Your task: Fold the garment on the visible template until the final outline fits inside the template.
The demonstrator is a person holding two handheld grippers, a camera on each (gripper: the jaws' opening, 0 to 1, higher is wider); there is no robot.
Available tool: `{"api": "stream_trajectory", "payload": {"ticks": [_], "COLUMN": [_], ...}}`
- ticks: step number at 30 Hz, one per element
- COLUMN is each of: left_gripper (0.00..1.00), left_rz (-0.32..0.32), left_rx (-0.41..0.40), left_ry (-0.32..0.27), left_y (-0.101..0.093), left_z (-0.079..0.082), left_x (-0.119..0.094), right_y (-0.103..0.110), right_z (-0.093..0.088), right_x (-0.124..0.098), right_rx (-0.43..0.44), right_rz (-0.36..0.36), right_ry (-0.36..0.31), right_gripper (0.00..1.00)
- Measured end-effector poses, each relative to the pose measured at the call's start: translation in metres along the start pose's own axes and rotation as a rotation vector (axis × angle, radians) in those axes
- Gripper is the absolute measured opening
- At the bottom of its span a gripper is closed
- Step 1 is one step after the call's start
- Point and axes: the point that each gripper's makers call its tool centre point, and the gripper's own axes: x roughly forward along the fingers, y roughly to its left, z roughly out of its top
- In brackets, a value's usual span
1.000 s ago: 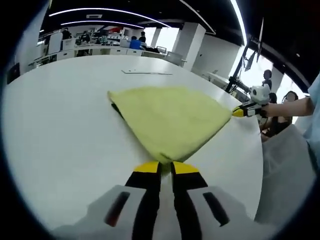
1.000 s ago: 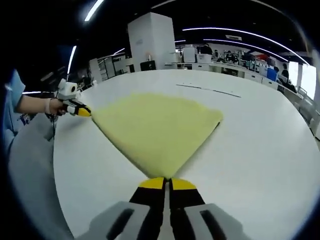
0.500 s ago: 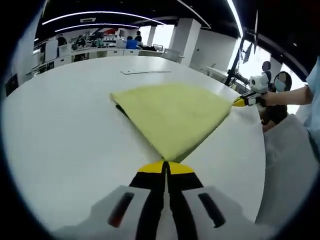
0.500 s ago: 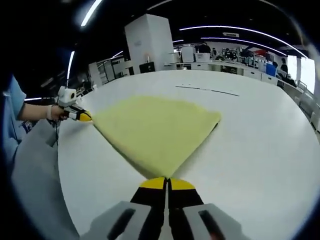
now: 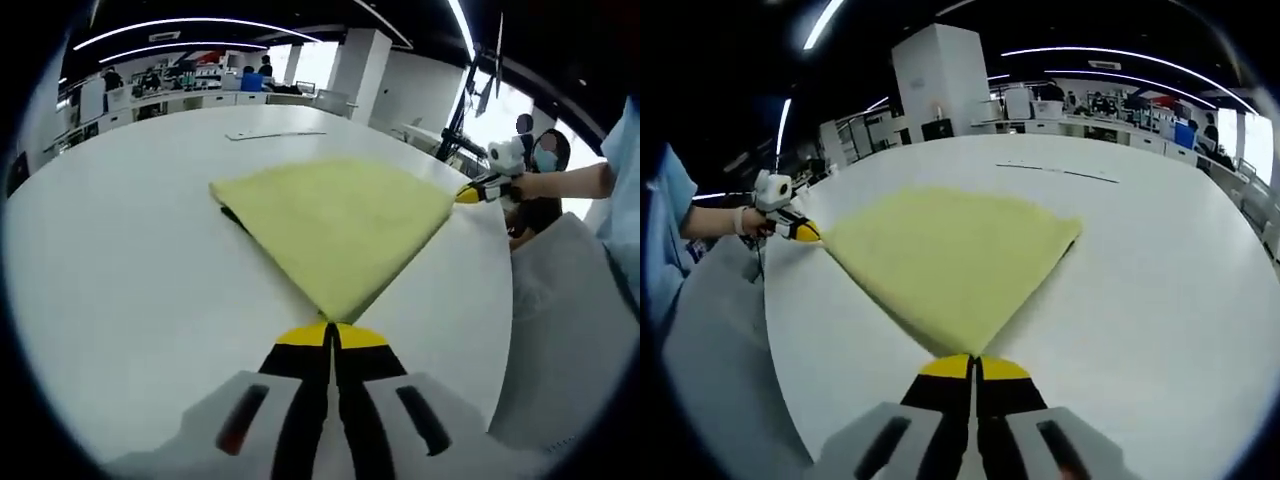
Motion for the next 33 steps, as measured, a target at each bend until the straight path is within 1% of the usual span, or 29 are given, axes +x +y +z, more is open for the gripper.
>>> {"api": "stream_trajectory", "payload": {"ticks": [4, 8, 13, 19, 25, 28, 29, 30, 32, 33], "left_gripper": [0.0, 0.0, 0.0, 0.0, 0.0, 0.0, 0.01, 0.05, 0.17, 0.21], "left_rz": [-0.005, -0.019, -0.028, -0.025, -0.024, -0.023, -0.021, -0.017, -0.009, -0.007], "left_rx": [-0.025, -0.024, -0.035, -0.043, -0.038, -0.039, -0.04, -0.043, -0.037, -0.034], "left_ry": [-0.006, 0.003, 0.011, 0.017, 0.014, 0.011, 0.007, 0.0, -0.026, -0.032], "left_y": [-0.01, -0.022, -0.029, -0.03, -0.03, -0.028, -0.028, -0.026, -0.024, -0.023], "left_z": [-0.007, -0.016, -0.023, -0.027, -0.023, -0.021, -0.02, -0.018, -0.012, -0.01], "left_x": [-0.006, -0.011, -0.014, -0.012, -0.012, -0.015, -0.016, -0.018, -0.022, -0.023], "right_y": [0.006, 0.012, 0.017, 0.017, 0.017, 0.017, 0.015, 0.012, 0.008, 0.006], "right_z": [-0.008, -0.017, -0.024, -0.025, -0.023, -0.018, -0.014, -0.011, -0.006, -0.003], "right_x": [-0.006, -0.012, -0.017, -0.016, -0.017, -0.02, -0.023, -0.025, -0.03, -0.032], "right_rx": [0.016, 0.008, 0.022, 0.023, 0.025, 0.03, 0.017, 0.017, 0.032, 0.042], "right_rz": [0.024, 0.045, 0.068, 0.072, 0.074, 0.074, 0.058, 0.043, 0.036, 0.03], "right_ry": [0.013, 0.033, 0.053, 0.057, 0.052, 0.031, 0.014, 0.004, -0.016, -0.025], "right_gripper": [0.0, 0.0, 0.0, 0.0, 0.0, 0.0, 0.0, 0.0, 0.07, 0.09]}}
